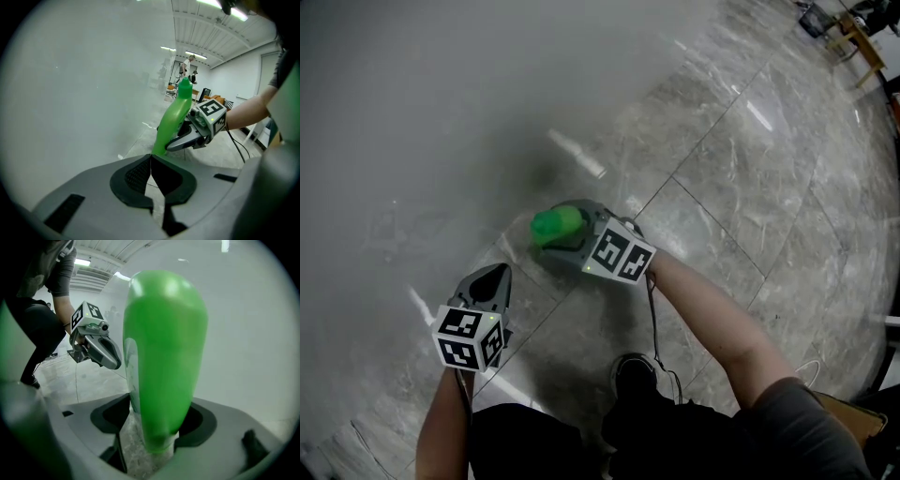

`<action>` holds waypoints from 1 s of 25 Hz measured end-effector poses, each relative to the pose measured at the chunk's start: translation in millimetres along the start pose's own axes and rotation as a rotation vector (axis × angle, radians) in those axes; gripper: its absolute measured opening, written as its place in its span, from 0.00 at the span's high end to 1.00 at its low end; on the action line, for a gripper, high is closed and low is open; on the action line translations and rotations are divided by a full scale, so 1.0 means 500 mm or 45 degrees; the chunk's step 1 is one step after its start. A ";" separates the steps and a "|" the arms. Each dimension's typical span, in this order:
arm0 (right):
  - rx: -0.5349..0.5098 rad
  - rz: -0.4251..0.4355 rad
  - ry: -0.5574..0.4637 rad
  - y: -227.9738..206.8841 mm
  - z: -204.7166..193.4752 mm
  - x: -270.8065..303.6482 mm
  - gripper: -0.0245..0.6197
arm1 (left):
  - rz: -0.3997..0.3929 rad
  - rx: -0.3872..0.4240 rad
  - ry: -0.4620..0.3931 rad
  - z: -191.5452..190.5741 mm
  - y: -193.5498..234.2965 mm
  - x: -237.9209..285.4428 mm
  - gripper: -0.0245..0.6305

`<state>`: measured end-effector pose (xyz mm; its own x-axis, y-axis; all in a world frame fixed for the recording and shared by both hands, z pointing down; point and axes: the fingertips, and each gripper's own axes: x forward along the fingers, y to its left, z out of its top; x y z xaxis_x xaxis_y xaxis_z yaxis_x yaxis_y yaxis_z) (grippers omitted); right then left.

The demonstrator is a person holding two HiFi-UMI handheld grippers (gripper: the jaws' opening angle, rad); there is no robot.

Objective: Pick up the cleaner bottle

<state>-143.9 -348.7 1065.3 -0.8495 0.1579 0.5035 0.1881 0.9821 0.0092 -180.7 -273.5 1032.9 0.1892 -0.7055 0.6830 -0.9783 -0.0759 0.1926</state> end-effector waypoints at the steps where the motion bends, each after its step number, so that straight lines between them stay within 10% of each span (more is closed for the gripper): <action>1: -0.009 0.001 -0.001 0.001 0.000 0.005 0.52 | -0.001 -0.003 0.003 -0.002 -0.001 -0.001 0.94; 25: 0.182 -0.067 -0.115 0.004 0.010 0.050 0.65 | 0.017 -0.013 -0.012 0.007 -0.002 0.000 0.94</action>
<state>-167.3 -342.1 1073.8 -0.8982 0.1080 0.4260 0.0756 0.9929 -0.0923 -179.9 -276.0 1030.3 0.1756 -0.7130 0.6788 -0.9798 -0.0595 0.1910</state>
